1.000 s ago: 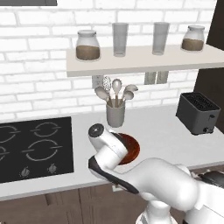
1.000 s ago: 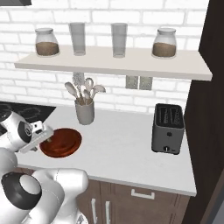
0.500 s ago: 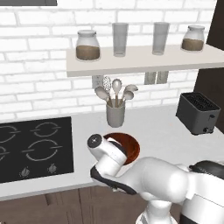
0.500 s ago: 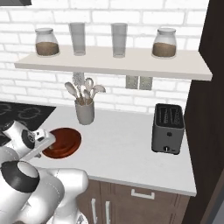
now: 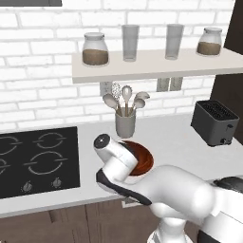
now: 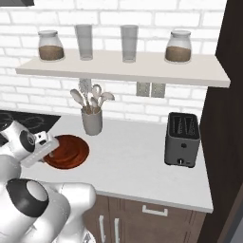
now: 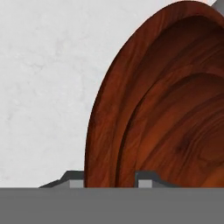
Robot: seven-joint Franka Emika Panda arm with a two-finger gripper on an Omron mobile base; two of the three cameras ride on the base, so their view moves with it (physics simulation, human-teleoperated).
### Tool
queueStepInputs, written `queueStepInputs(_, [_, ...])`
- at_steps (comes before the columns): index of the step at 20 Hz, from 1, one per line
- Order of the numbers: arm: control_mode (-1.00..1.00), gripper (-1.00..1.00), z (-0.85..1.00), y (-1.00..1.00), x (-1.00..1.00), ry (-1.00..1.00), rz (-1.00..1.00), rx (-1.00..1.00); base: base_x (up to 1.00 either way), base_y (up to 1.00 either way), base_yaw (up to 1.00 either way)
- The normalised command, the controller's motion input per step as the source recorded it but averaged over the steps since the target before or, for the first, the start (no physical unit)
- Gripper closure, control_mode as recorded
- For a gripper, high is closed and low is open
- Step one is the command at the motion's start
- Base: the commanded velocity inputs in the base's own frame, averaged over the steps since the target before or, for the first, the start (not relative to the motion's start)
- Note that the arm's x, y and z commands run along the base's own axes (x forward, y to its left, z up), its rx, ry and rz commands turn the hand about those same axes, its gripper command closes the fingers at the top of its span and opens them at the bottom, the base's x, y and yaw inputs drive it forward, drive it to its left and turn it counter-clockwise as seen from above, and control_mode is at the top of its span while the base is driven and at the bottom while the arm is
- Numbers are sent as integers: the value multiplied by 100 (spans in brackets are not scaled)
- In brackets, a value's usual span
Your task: Pick up the bowls on the counter and stack them on top of one another in the open cabinet. Place the smaller bowl on top of the larger bowl.
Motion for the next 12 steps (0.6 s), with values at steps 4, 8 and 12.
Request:
queueStepInputs(4, [-100, 100, 100, 0, -69, -11, 4, -4, 0, 0, 0])
queueStepInputs(8, [-100, 100, 100, 4, -70, -10, 6, -9, 0, 0, 0])
queueStepInputs(12, [-100, 100, 100, -5, -48, -12, 3, -8, 0, 0, 0])
